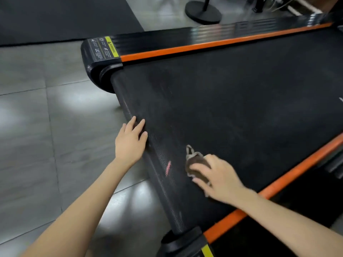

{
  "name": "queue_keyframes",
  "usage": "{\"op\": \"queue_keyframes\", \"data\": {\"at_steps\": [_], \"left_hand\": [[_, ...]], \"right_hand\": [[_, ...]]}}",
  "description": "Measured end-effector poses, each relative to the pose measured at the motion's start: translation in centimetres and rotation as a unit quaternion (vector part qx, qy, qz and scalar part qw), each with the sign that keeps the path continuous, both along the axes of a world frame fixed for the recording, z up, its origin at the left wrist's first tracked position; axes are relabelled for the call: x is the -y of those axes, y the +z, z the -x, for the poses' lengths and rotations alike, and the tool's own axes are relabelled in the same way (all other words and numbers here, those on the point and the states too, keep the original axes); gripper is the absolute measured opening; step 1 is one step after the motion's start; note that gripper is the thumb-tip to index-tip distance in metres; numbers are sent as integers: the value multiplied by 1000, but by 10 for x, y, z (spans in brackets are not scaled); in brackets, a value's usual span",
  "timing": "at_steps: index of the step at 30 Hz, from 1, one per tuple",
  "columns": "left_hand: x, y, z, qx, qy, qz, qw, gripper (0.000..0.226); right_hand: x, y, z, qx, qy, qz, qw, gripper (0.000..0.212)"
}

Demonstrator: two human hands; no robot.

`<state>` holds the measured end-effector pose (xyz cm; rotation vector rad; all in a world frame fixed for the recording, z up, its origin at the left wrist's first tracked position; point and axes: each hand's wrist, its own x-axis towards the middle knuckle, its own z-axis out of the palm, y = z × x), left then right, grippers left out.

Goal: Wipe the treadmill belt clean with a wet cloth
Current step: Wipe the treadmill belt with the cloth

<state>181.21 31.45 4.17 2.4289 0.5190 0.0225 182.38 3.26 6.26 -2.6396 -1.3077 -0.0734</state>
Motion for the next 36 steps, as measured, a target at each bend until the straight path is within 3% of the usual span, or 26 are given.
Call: {"op": "queue_keyframes", "data": {"at_steps": [2, 5, 6, 9, 12, 19, 23, 25, 28, 32, 34, 36], "left_hand": [[6, 2, 8, 11, -28, -60, 998, 42], [12, 5, 14, 53, -93, -133, 985, 38], [14, 6, 13, 60, -113, -154, 980, 39], [18, 7, 6, 39, -148, -178, 972, 39], [17, 3, 1, 16, -160, -175, 971, 45], [13, 2, -2, 36, -163, -186, 968, 44], [11, 1, -2, 46, -169, -173, 969, 44], [7, 1, 0, 86, -125, -115, 982, 39], [-1, 1, 15, 139, 49, 16, 989, 35], [-2, -8, 37, 90, 144, 189, 967, 38], [1, -11, 43, 80, 175, 306, 932, 40], [4, -10, 45, 51, 228, 470, 851, 39]], "right_hand": [[23, 3, -21, 17, -149, 17, 989, 34], [18, -1, -27, 2, -373, 30, 927, 33], [10, -2, -15, 2, -382, 28, 924, 32], [-4, -4, 26, 6, -284, 16, 959, 33], [-3, -1, 20, 13, -234, 8, 972, 31], [-100, -7, -101, 27, -291, -41, 955, 31], [-110, -6, -87, 3, -262, -50, 964, 36], [-83, -6, -34, 3, -185, -61, 981, 36], [-43, -2, 33, -22, -75, -59, 995, 28], [-74, -4, 11, 21, 0, -31, 999, 29], [-118, -6, -17, 49, -39, -38, 997, 30], [-139, -9, -24, 40, -94, -55, 993, 31]]}}
